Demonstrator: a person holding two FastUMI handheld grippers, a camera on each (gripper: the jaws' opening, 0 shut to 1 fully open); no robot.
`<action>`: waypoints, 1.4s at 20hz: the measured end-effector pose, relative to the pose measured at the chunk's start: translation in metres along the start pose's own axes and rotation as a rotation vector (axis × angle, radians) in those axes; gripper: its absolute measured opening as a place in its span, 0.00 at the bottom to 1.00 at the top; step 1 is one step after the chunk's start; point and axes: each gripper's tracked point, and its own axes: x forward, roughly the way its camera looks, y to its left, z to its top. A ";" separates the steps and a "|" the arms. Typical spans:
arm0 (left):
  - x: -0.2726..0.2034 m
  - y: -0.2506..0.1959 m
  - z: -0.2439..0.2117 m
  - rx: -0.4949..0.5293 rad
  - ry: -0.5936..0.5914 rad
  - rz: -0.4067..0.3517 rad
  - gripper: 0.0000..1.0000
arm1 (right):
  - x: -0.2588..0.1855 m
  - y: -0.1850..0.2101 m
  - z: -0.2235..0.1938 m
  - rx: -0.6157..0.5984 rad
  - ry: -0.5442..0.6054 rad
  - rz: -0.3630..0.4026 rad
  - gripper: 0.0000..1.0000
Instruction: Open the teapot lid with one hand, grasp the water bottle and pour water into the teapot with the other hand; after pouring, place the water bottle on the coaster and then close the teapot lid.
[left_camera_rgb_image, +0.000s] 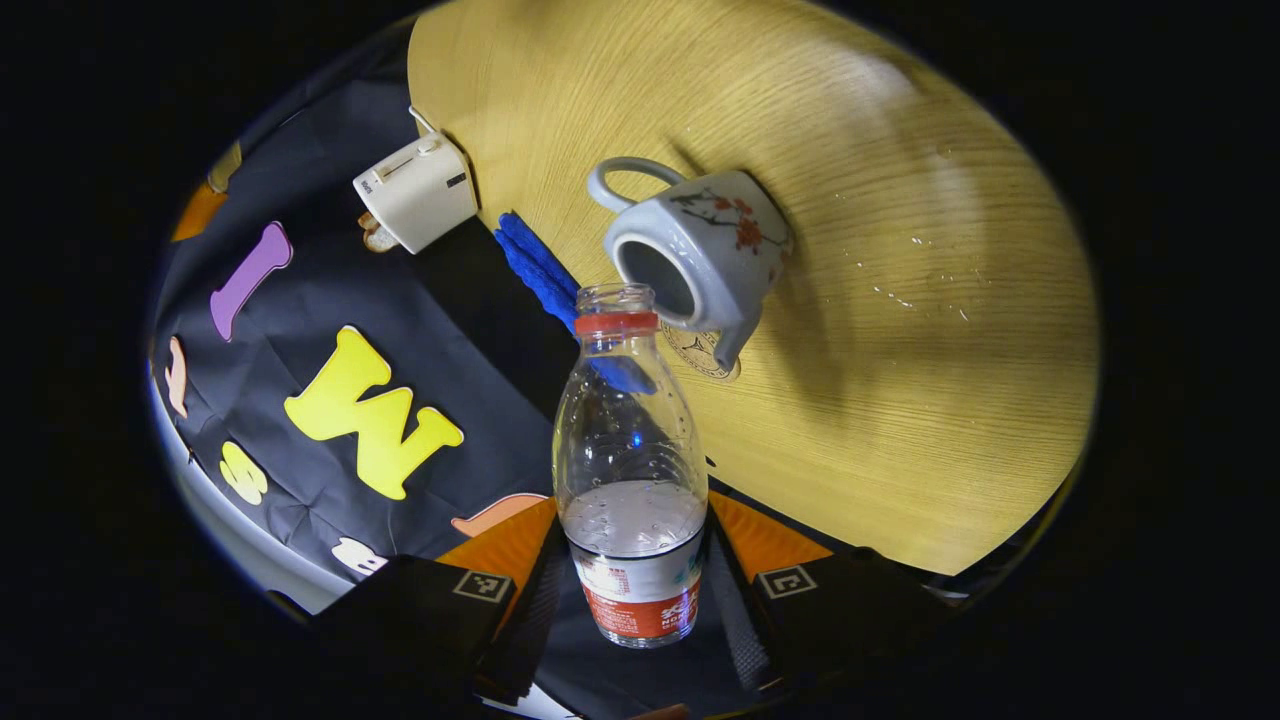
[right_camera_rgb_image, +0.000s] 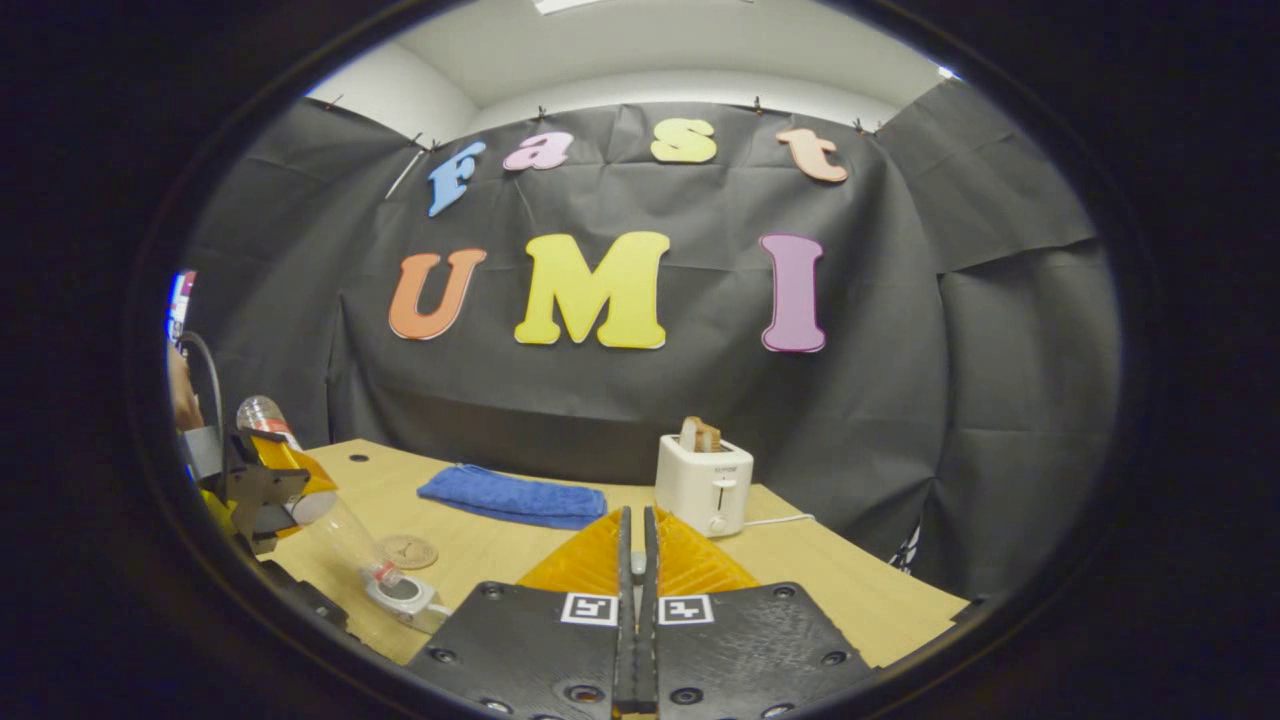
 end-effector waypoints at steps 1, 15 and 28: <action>-0.001 -0.001 -0.002 -0.024 -0.008 0.012 0.75 | 0.000 0.000 0.002 0.003 -0.006 -0.001 0.02; -0.009 -0.035 -0.016 -0.741 -0.123 0.245 0.74 | -0.001 0.000 -0.002 -0.002 -0.005 -0.019 0.00; -0.011 -0.017 -0.054 -1.827 -0.354 0.248 0.74 | -0.015 0.007 -0.022 -0.065 0.062 0.021 0.00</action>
